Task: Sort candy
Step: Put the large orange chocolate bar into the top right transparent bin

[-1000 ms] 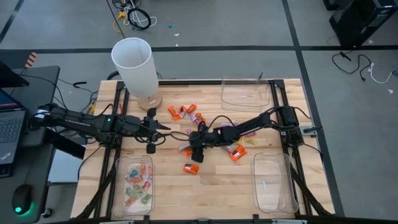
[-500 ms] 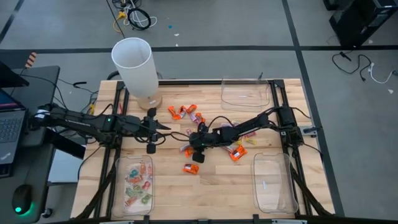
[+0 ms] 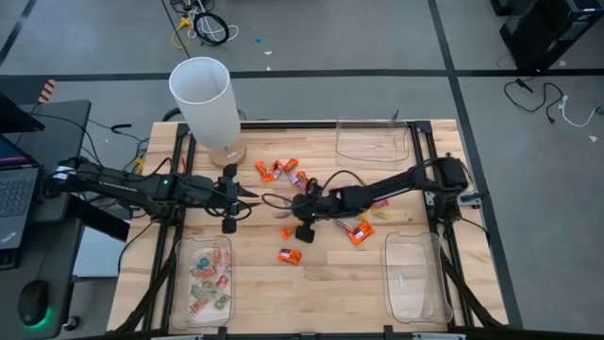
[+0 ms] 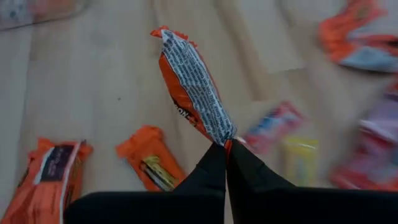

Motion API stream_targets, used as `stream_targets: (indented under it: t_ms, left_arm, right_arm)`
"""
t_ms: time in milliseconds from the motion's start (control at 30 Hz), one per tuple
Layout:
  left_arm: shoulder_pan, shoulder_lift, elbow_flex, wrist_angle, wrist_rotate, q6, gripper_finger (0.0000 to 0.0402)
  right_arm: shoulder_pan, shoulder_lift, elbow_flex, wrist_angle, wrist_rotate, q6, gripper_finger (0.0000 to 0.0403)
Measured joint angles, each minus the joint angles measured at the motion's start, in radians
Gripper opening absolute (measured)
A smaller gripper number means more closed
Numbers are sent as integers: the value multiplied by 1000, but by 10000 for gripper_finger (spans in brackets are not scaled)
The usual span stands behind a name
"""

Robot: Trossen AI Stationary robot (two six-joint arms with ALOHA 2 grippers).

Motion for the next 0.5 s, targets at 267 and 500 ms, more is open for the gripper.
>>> stream_targets:
  t_ms: [267,500]
  left_arm:
    - [0,0,0,0,0,0,101]
    - [0,0,0,1,0,-1,101]
  right_arm:
    - [-13,-232,0,-325,156,-6,0]
    - [-96,-420,0,-491,243,0,0]
